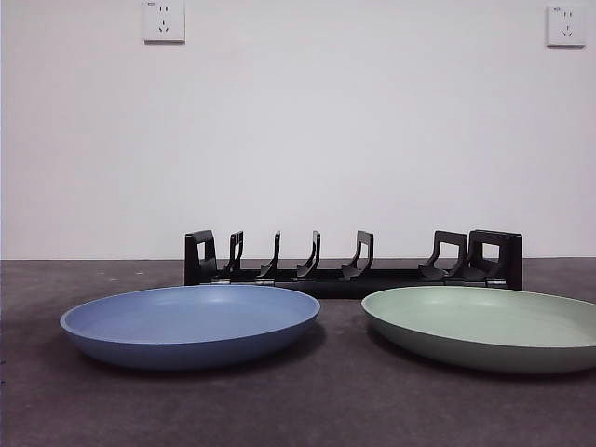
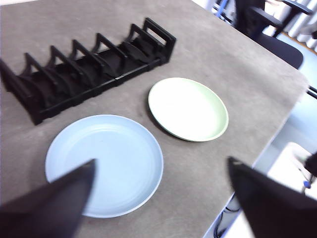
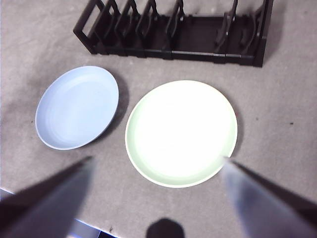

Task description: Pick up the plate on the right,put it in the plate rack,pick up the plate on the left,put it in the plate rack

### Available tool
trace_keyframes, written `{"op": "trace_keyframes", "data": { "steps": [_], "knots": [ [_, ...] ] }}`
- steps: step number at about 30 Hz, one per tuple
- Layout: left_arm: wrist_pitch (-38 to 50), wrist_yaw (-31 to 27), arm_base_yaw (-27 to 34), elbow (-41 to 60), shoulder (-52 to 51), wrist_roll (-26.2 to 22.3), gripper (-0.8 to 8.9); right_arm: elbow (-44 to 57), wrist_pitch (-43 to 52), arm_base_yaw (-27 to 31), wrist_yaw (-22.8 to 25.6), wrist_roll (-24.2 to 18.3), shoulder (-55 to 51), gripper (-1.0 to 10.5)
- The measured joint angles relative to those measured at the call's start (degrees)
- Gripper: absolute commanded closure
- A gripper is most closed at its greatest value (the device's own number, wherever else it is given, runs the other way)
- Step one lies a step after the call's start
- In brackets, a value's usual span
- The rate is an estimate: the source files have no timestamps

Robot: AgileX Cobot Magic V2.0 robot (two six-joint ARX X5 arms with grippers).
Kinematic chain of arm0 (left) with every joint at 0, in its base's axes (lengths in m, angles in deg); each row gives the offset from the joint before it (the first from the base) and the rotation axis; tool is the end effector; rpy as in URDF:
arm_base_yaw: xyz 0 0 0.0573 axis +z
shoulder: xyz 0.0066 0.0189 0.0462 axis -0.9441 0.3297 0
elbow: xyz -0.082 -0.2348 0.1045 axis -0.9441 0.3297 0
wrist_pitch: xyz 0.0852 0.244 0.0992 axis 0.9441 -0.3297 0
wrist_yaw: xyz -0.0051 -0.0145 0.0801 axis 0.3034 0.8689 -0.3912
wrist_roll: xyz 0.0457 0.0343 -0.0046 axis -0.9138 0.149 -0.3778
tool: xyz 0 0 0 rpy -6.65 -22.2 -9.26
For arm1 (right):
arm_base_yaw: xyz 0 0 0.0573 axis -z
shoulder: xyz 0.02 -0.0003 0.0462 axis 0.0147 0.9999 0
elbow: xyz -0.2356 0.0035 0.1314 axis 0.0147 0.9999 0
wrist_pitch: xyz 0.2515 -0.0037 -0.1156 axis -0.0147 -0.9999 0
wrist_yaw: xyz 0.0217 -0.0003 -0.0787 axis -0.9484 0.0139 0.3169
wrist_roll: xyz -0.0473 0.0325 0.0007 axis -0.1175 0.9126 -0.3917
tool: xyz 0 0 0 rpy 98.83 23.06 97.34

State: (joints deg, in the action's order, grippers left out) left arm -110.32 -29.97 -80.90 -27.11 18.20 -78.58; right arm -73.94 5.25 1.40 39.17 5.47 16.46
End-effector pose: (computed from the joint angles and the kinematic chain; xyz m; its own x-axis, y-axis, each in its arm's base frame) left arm 0.1298 -0.0439 0.3642 0.5555 -0.6936 -0.4587 0.6803 0.6962 -0.2289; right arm 0.1336 0.0103 0.3753 0.6418 0.4204 -0.6414 -0.3469 0.9050 0.2461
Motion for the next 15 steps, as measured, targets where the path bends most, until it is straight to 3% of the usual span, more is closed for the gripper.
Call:
{"op": "trace_keyframes", "data": {
  "steps": [8, 15],
  "knots": [
    [-0.4, 0.0, -8.2, -5.9, 7.8, -3.3, 1.8, -0.1, 0.0, 0.0, 1.4, 0.7, 4.3, 2.9],
    [-0.4, 0.2, -19.8, -5.9, 14.4, -7.5, 1.8, -0.1, 2.3, 0.0, 5.5, 1.1, 22.8, 2.9]
  ]
}}
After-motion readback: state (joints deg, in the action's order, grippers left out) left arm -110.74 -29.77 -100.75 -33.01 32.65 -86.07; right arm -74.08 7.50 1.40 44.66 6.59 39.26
